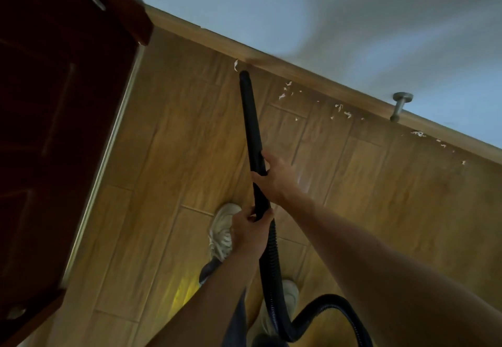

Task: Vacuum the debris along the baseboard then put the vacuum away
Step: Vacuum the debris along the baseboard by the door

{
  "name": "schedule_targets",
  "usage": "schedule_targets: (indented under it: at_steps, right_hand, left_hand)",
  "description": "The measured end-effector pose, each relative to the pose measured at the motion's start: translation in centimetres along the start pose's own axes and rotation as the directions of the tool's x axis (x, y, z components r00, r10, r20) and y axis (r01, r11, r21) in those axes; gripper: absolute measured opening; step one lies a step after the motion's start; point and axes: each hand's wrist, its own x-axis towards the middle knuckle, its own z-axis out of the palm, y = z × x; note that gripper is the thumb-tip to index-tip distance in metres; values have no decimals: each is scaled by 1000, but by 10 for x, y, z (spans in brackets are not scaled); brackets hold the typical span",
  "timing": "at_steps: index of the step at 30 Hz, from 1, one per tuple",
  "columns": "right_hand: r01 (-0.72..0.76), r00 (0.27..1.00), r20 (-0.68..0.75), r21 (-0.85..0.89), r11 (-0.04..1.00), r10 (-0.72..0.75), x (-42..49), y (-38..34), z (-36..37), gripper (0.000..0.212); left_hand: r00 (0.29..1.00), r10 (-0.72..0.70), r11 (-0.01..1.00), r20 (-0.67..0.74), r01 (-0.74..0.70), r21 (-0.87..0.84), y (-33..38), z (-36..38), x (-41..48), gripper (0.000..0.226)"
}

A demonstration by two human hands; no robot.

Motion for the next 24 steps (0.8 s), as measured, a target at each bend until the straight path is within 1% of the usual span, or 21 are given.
schedule_targets:
  at_steps: [5, 9, 13, 16, 20, 24]
  right_hand:
    - [-50, 998, 24, 32, 998, 49, 9, -3, 6, 65]
    - [-31, 999, 20, 56, 998, 30, 17, -8, 8, 65]
    - [-18, 1000, 15, 43, 999, 18, 27, -13, 12, 66]
    - [-14, 1000, 5, 53, 998, 14, 27, -14, 15, 65]
    - [-10, 1000, -13, 105, 994, 12, 21, -10, 17, 61]
    - [-12, 999, -26, 201, 980, 18, 12, 1, 20, 58]
  left_hand:
    - [999, -40, 999, 36, 40, 1, 2, -9, 7, 23]
    - [998, -43, 999, 43, 43, 1, 8, -12, 16, 25]
    - [1000, -20, 1000, 22, 20, 7, 10, -15, 26, 19]
    - [999, -21, 1000, 41, 21, 6, 8, -18, 27, 18]
    - [997, -48, 999, 63, 47, 21, 8, -19, 21, 21]
    - [996, -35, 999, 82, 32, 40, 4, -16, 13, 20]
